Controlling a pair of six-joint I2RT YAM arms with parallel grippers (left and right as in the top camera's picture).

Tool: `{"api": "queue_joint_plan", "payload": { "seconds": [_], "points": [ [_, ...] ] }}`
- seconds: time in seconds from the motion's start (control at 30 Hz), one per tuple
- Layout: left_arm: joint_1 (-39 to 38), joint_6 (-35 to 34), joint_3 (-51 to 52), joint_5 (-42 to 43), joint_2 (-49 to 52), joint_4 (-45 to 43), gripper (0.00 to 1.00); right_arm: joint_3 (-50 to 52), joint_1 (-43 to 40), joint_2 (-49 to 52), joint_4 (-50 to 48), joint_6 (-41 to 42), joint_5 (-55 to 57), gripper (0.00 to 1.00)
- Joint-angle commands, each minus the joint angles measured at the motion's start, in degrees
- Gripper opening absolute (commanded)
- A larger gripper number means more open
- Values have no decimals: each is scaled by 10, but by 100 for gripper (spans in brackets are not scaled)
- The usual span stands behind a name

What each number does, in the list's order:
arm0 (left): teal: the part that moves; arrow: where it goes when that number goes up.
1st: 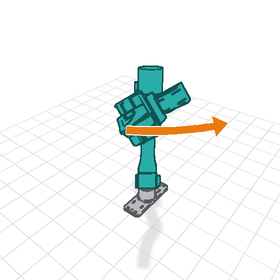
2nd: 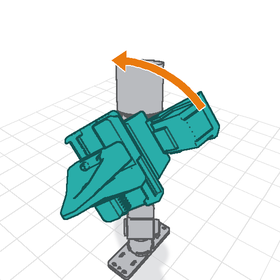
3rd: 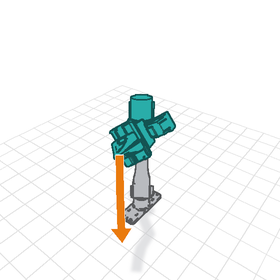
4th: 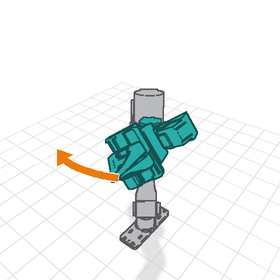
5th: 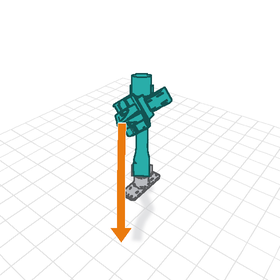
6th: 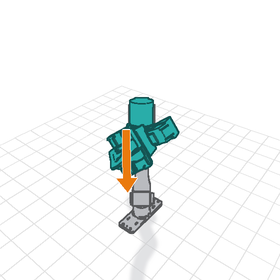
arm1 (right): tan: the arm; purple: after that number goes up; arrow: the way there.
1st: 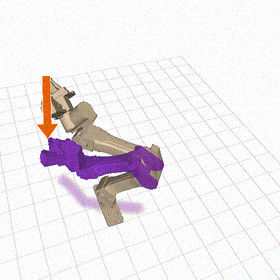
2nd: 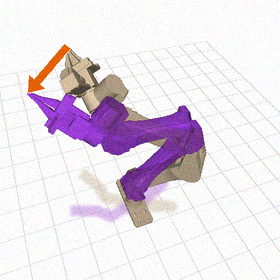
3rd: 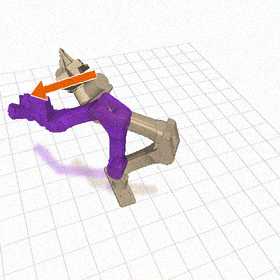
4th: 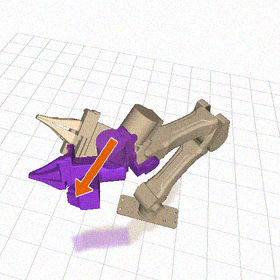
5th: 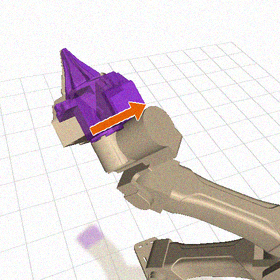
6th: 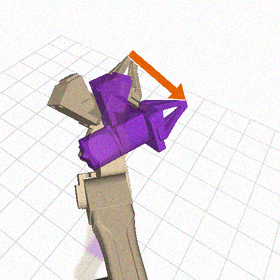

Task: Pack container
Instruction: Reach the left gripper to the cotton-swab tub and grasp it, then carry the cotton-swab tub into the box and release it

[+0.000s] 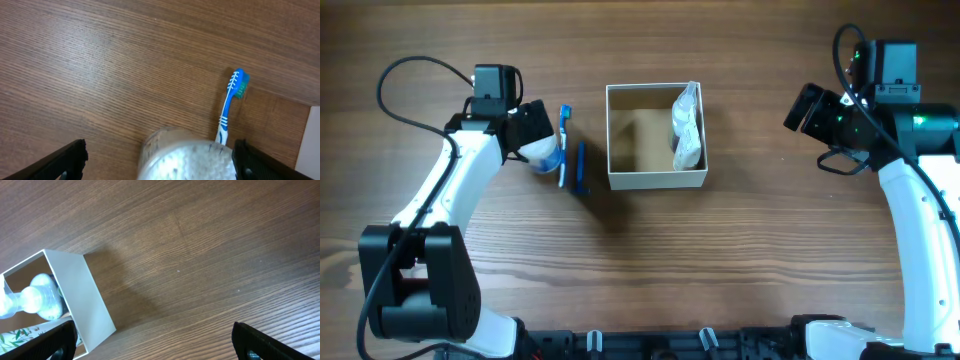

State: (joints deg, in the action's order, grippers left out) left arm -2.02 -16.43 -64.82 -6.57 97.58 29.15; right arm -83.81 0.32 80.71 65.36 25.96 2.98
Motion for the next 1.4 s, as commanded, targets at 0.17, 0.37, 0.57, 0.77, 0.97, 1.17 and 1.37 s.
{"api": "queue_joint_plan", "payload": {
  "seconds": [0.17,0.37,0.57,0.77,0.97,1.17,1.37],
  "points": [
    [2,14,0,32,-64,20,97,-7,-2,5,-2,11,-5,100],
    [-33,53,0,48,-88,66,100,-7,-2,5,-2,11,-5,100],
    [-47,68,0,40,-29,82,100,-7,-2,5,-2,11,-5,100],
    [-47,68,0,22,22,76,99,-7,-2,5,-2,11,-5,100],
    [-47,68,-10,20,19,59,91,-7,-2,5,-2,11,-5,100],
    [-56,68,-74,20,-26,128,71,-7,-2,5,-2,11,-5,100],
    [-116,68,-144,20,-71,192,66,-7,-2,5,-2,11,-5,100]
  ]
}}
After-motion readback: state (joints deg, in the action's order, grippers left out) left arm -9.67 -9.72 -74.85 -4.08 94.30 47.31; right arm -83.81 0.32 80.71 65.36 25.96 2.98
